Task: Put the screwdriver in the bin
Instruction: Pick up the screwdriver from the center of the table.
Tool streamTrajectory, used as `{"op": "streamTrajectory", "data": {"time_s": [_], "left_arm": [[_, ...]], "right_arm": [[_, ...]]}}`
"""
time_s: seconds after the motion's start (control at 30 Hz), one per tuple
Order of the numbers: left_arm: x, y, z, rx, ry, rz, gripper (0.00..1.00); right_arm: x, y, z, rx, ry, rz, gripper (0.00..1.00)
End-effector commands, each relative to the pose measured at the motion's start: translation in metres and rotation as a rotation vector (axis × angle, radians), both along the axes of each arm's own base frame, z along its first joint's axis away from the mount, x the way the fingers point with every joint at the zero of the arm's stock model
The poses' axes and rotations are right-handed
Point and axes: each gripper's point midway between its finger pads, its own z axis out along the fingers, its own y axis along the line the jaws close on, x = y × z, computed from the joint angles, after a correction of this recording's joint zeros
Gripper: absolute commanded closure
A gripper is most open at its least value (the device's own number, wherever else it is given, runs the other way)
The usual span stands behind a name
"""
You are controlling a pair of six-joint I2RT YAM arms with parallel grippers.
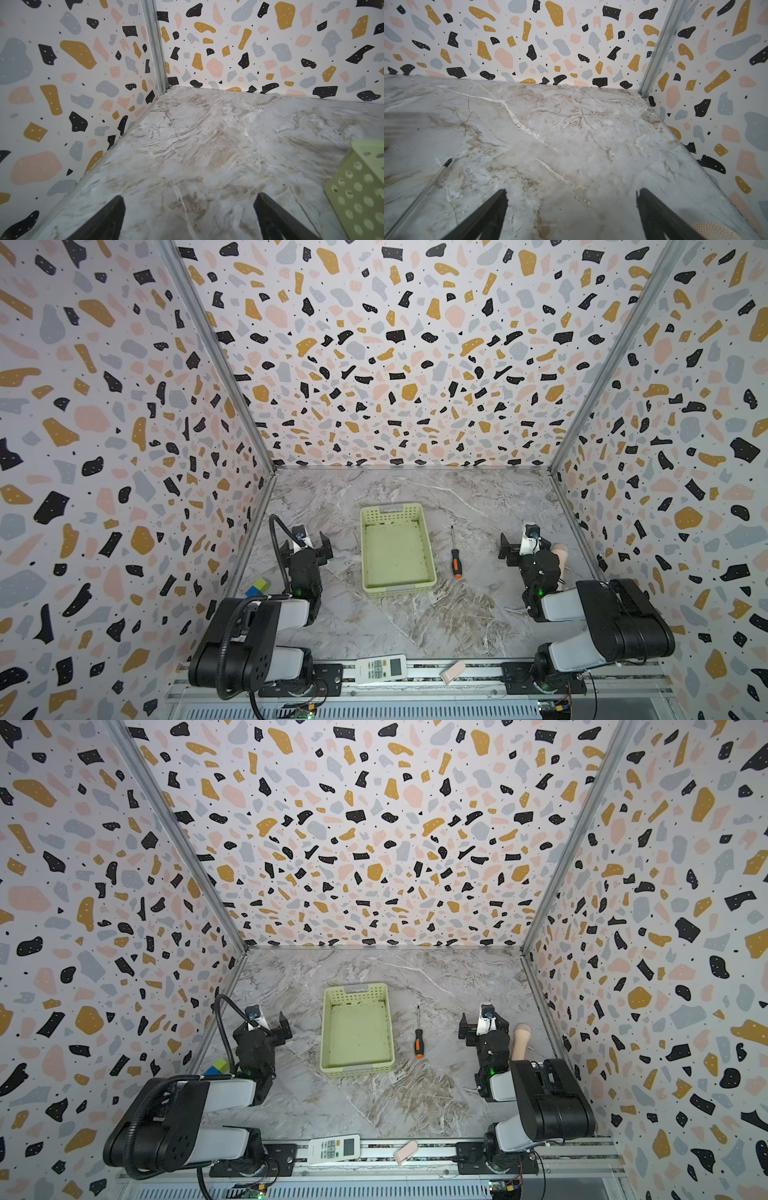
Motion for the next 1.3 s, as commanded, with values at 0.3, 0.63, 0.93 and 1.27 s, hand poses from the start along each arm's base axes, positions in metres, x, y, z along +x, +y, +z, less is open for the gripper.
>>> {"op": "streamTrajectory", "data": {"time_s": [0.3, 0.63, 0.93, 1.27], "left_arm": [[0.017, -0.011, 0.146, -0.192, -0.076, -0.019, 0.01], [0.01, -0.03, 0.176, -0.308, -0.098, -0.115, 0.01], [0.012, -0.069, 0.168, -0.128, 0.021, -0.285, 0.0], [0.017, -0.076, 0.128, -0.113, 0.06, -0.295, 0.01]], "right_arm": [[-0.001, 0.03, 0.104, 0.1, -0.029, 0.119, 0.01], [-0.029, 0.039, 0.155, 0.165, -0.025, 0.124, 0.01], [-0.039, 0.065, 0.14, 0.211, 0.131, 0.084, 0.01], [-0.043, 0.129, 0.102, 0.128, 0.305, 0.084, 0.01]]}}
